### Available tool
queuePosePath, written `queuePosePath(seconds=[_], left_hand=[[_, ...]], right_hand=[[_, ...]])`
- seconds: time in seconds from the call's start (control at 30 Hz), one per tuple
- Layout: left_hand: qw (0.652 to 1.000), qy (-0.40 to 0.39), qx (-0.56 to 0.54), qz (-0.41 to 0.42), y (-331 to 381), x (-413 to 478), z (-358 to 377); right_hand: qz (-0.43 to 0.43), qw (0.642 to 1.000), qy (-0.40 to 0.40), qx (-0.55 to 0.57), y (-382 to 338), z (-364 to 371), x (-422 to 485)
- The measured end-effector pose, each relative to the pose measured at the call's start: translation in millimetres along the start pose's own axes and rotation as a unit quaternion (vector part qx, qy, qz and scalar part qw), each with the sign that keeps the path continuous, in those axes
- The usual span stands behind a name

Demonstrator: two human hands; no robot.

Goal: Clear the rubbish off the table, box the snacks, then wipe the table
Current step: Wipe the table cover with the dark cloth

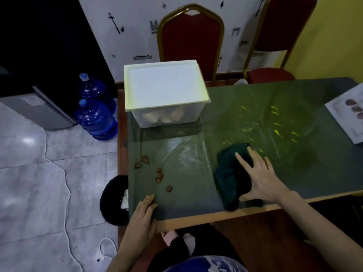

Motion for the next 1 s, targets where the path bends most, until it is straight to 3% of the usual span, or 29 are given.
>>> queuePosePath(seconds=[0.13, 0.27, 0.47, 0.73, 0.83, 1.0], left_hand=[[1.0, -0.007, -0.004, -0.007, -3.3, -1.0, 3.4], [1.0, 0.002, -0.011, -0.015, -0.6, 0.0, 3.3], [1.0, -0.001, -0.007, -0.03, -2.5, -3.3, 5.4], [0.998, 0.052, 0.039, -0.023, -2.0, -4.4, 3.2], [0.998, 0.039, 0.028, -0.038, -5.8, -5.0, 7.0], [0.993, 0.095, -0.001, -0.074, -29.8, -19.7, -4.1]], right_hand=[[0.01, 0.997, -0.079, 0.021, -7.6, 26.3, 12.0], [0.065, 0.997, 0.0, 0.05, -21.1, 15.5, 22.4], [0.032, 0.996, 0.012, 0.079, -72.6, 33.2, 8.3], [0.025, 0.992, 0.049, 0.118, -198.4, 31.2, 20.3], [0.012, 0.989, 0.056, 0.136, -233.9, 15.7, 38.9], [-0.037, 0.987, 0.1, 0.121, -241.8, -18.2, 65.5]])
Point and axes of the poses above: each hand's wrist, its own x-axis towards the middle knuckle, its own z-axis out of the palm, y = z × x, the point moved 10 cm from there along x, towards the middle knuckle, and after that the axes turned 1 degree about y, right-handed, at the moved point
